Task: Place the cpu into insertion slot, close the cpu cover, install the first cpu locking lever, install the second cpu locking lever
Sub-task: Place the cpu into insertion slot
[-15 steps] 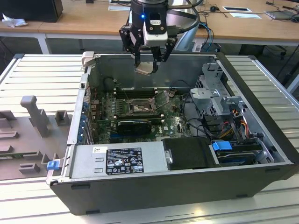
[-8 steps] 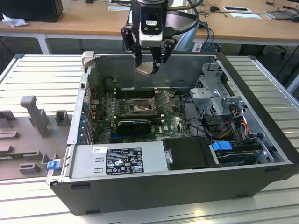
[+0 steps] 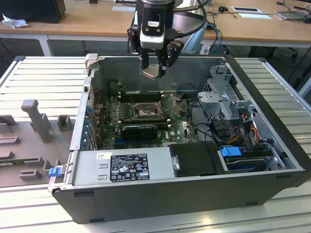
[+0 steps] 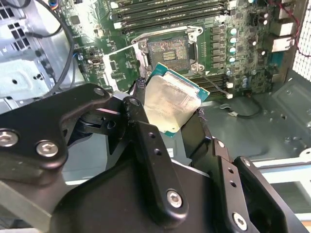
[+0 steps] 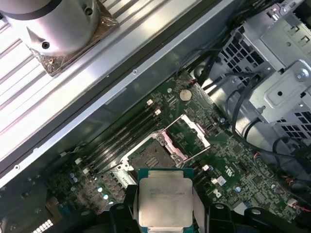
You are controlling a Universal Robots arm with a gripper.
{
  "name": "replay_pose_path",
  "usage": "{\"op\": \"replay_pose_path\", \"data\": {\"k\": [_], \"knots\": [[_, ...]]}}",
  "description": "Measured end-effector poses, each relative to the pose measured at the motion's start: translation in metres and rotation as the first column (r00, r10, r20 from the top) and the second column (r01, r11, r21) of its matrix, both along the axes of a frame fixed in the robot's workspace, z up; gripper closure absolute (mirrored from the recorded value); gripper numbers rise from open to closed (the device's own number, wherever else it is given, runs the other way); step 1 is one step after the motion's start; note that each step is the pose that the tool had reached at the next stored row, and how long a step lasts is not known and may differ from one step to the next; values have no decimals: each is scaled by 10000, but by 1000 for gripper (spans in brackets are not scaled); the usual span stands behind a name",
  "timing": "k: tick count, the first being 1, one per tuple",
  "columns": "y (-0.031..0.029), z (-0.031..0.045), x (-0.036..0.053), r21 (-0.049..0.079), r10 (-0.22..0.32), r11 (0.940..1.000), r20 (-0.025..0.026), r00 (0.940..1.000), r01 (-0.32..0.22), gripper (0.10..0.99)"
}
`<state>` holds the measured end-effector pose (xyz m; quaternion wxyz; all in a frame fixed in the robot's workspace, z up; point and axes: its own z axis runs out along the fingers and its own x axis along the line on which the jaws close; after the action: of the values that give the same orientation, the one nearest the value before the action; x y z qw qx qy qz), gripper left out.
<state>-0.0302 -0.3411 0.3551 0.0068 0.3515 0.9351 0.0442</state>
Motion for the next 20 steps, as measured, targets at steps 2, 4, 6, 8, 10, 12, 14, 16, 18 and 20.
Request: {"op": "replay_pose_path", "data": {"k": [2,4,6,8,10,12,14,16,18,20], "knots": [[0,-1,0,-1,-243,9997,-1,9997,243,549],[0,-3,0,-2,-578,9983,-1,9983,578,549],[0,-8,0,-2,-773,9970,-1,9970,773,549],[0,-15,0,-2,-775,9970,-1,9970,775,549],[0,-31,0,-19,-775,9970,0,9970,775,549],[0,-47,0,-20,-775,9970,1,9970,775,549],[0,-64,0,-20,-774,9970,1,9970,774,549],[0,-73,0,-20,-774,9970,1,9970,774,549],[0,-88,0,-19,-775,9970,1,9970,775,549],[0,-113,0,-20,-775,9970,1,9970,775,549]]}}
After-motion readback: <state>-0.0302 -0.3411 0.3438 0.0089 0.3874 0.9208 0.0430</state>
